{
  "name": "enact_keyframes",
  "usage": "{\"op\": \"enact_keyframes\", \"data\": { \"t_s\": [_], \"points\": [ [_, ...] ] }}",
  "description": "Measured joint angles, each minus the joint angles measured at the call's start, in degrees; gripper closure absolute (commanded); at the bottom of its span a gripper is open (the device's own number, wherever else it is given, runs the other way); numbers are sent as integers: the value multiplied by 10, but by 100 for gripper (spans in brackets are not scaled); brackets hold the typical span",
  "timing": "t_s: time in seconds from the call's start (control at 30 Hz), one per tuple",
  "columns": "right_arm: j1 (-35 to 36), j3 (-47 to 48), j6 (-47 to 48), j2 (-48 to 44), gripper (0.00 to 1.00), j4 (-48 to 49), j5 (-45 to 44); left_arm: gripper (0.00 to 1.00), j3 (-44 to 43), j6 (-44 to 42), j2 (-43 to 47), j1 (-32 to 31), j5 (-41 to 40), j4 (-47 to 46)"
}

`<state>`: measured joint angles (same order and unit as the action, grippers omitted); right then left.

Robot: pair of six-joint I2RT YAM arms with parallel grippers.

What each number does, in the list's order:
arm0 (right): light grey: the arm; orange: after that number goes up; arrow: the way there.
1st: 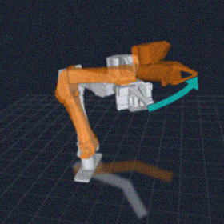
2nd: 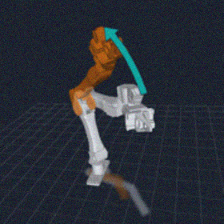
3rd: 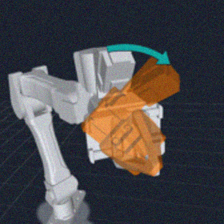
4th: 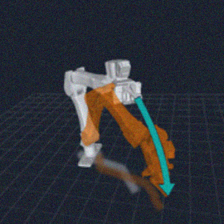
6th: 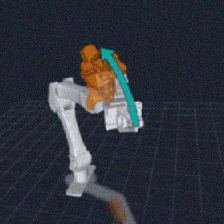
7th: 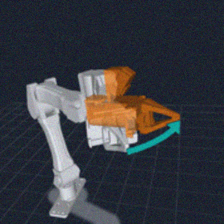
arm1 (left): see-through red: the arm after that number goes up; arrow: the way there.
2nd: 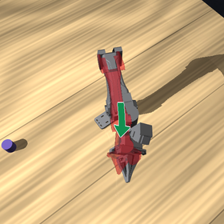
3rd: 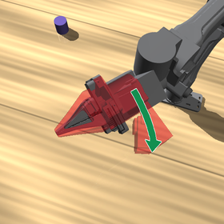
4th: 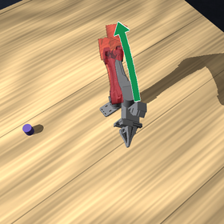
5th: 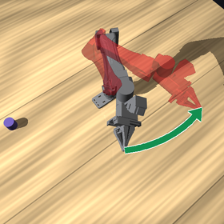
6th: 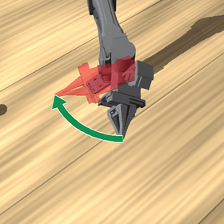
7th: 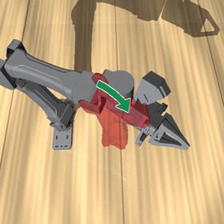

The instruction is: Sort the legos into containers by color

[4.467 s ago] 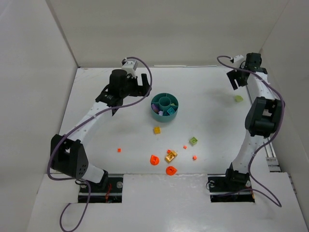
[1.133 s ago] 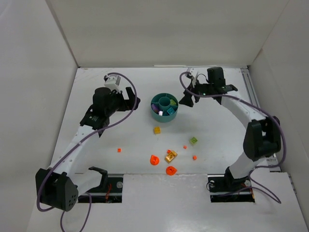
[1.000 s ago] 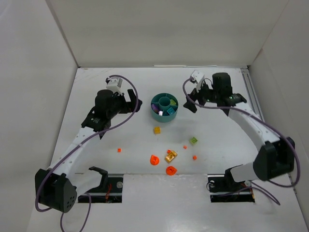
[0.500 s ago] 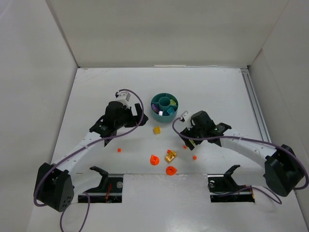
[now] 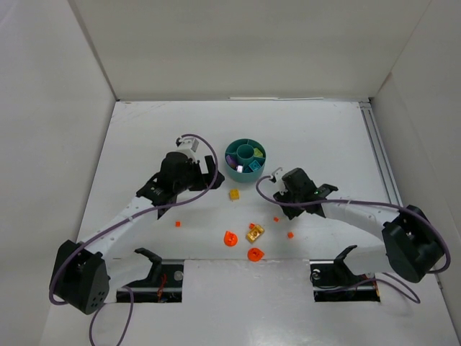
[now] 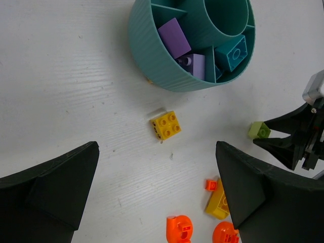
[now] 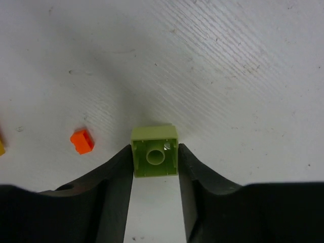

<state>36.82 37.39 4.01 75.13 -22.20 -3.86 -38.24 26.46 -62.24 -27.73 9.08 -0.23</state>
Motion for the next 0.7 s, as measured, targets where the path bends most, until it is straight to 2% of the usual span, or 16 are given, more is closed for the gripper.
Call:
{"op": "enact_keyframes", "data": {
  "t_s": [0.07,0.2,0.33,0.47,0.7],
  "points": [
    [-2,0,2,4,67,2,3,0,0,0,0,-1,-4,0],
    [-8,3,20,3,73,0,17,0,0,0,0,-2,-10,0],
    [-30,36,55,-3,73,0,62,0,0,0,-2,-2,-14,0],
    [-61,115,110,4,73,17,116,0,0,-3,-12,-2,-13,0],
    [-103,275,246,92,73,89,251,0,0,-4,-30,-2,0,-5]
  ]
}}
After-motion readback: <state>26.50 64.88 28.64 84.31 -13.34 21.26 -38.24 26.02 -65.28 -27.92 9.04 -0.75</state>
